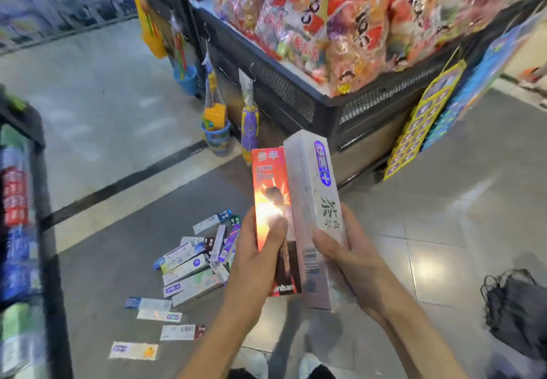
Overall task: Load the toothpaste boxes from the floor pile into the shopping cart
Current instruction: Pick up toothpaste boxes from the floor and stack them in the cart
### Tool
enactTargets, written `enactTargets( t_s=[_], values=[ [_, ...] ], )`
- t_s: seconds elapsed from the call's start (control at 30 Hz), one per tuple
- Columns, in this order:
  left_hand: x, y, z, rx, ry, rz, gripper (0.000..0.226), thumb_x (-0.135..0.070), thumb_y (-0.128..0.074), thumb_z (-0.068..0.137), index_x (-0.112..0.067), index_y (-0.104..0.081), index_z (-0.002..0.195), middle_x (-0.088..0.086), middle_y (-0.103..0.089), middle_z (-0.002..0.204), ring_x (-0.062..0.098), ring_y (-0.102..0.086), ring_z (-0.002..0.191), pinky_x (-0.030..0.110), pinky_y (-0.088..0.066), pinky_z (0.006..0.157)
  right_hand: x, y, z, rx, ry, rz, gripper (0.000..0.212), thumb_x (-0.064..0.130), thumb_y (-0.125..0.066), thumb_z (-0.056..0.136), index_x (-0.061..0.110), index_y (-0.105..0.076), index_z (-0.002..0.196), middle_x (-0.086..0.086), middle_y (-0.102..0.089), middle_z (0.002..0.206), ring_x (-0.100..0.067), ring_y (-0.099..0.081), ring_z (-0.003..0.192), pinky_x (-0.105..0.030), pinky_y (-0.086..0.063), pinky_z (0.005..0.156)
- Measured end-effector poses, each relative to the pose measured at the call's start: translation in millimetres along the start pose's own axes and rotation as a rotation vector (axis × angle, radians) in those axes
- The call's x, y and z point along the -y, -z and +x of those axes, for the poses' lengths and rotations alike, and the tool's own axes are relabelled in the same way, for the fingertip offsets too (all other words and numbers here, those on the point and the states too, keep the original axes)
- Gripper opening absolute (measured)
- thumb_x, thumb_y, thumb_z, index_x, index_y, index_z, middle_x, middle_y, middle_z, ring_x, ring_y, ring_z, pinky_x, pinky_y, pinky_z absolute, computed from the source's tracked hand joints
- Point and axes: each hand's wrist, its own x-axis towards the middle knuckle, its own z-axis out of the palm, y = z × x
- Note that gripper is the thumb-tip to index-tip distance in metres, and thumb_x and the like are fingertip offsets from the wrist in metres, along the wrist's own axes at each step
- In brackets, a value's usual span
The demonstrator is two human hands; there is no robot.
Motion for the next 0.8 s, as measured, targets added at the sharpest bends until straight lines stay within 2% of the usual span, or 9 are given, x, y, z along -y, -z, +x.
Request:
enactTargets(
  t_s=[0.03,0.13,0.2,0.37,0.43,0.5,0.57,0.63,0.8],
  values=[
    [-21,-2,-8,0.003,-0.004,-0.01,0.052,-0.065,-0.068,0.085,-0.044,-0.057,0.132,-0.009,-0.071,0.122,0.018,-0.07,0.112,0.048,-0.053,0.098,20,-7,-8,-0.012,0.027,-0.001,0.07,0.015,-0.067,0.077,0.016,-0.043,0.142,-0.003,-0.074,0.116,-0.017,-0.072,0.101,-0.029,-0.06,0.077],
    [-83,-7,-29,-0.014,-0.071,-0.003,0.04,-0.049,-0.064,0.093,-0.039,-0.058,0.132,-0.008,-0.073,0.119,0.013,-0.072,0.104,0.041,-0.057,0.093,75,-30,-28,-0.047,0.129,-0.053,0.074,0.016,-0.074,0.075,0.016,-0.042,0.142,-0.003,-0.074,0.114,-0.016,-0.071,0.102,-0.028,-0.058,0.079],
    [-116,-12,-40,-0.02,-0.121,-0.025,0.038,-0.045,-0.063,0.093,-0.036,-0.059,0.13,-0.007,-0.074,0.116,0.013,-0.074,0.1,0.04,-0.058,0.089,103,-42,-42,-0.082,0.198,-0.09,0.073,0.019,-0.078,0.075,0.017,-0.043,0.14,-0.001,-0.073,0.114,-0.014,-0.07,0.103,-0.028,-0.057,0.081],
    [-167,-20,-63,0.048,-0.274,-0.016,0.036,-0.037,-0.064,0.095,-0.036,-0.059,0.13,-0.024,-0.072,0.107,-0.002,-0.07,0.098,0.018,-0.054,0.08,153,-64,-72,-0.211,0.346,-0.202,0.07,0.02,-0.08,0.075,0.024,-0.046,0.136,0.002,-0.07,0.121,-0.016,-0.068,0.111,-0.032,-0.058,0.089],
    [-179,-20,-70,0.121,-0.301,-0.024,0.039,-0.033,-0.064,0.096,-0.033,-0.057,0.135,-0.019,-0.073,0.112,0.001,-0.07,0.103,0.024,-0.055,0.087,162,-73,-87,-0.284,0.374,-0.216,0.07,0.017,-0.079,0.076,0.024,-0.045,0.137,0.001,-0.07,0.122,-0.019,-0.068,0.112,-0.038,-0.057,0.093],
    [-185,-20,-78,0.211,-0.323,-0.016,0.047,-0.038,-0.066,0.091,-0.032,-0.057,0.137,-0.014,-0.072,0.117,0.004,-0.069,0.107,0.032,-0.054,0.094,165,-81,-106,-0.371,0.393,-0.214,0.071,0.013,-0.078,0.076,0.024,-0.044,0.137,-0.001,-0.069,0.123,-0.022,-0.069,0.112,-0.04,-0.058,0.093],
    [-189,-23,-86,0.312,-0.328,-0.004,0.055,-0.045,-0.067,0.083,-0.029,-0.059,0.134,-0.011,-0.073,0.117,0.005,-0.069,0.107,0.035,-0.054,0.097,166,-87,-129,-0.468,0.415,-0.191,0.072,0.007,-0.079,0.076,0.023,-0.044,0.136,-0.002,-0.07,0.122,-0.021,-0.069,0.111,-0.036,-0.059,0.091],
    [-186,-30,-94,0.402,-0.303,0.007,0.053,-0.048,-0.076,0.082,-0.027,-0.062,0.129,-0.009,-0.074,0.112,0.006,-0.07,0.103,0.039,-0.055,0.097,163,-90,-155,-0.566,0.411,-0.182,0.072,-0.001,-0.081,0.08,0.024,-0.044,0.137,0.0,-0.071,0.121,-0.019,-0.07,0.109,-0.032,-0.059,0.09],
    [-166,-67,-136,0.719,-0.196,0.075,0.047,-0.056,-0.07,0.077,-0.034,-0.065,0.118,-0.006,-0.075,0.112,0.016,-0.071,0.105,0.053,-0.052,0.1,141,-87,-241,-0.909,0.431,-0.191,0.073,0.006,-0.083,0.08,0.027,-0.043,0.137,0.008,-0.071,0.118,-0.014,-0.07,0.109,-0.035,-0.058,0.093]
  ],
)
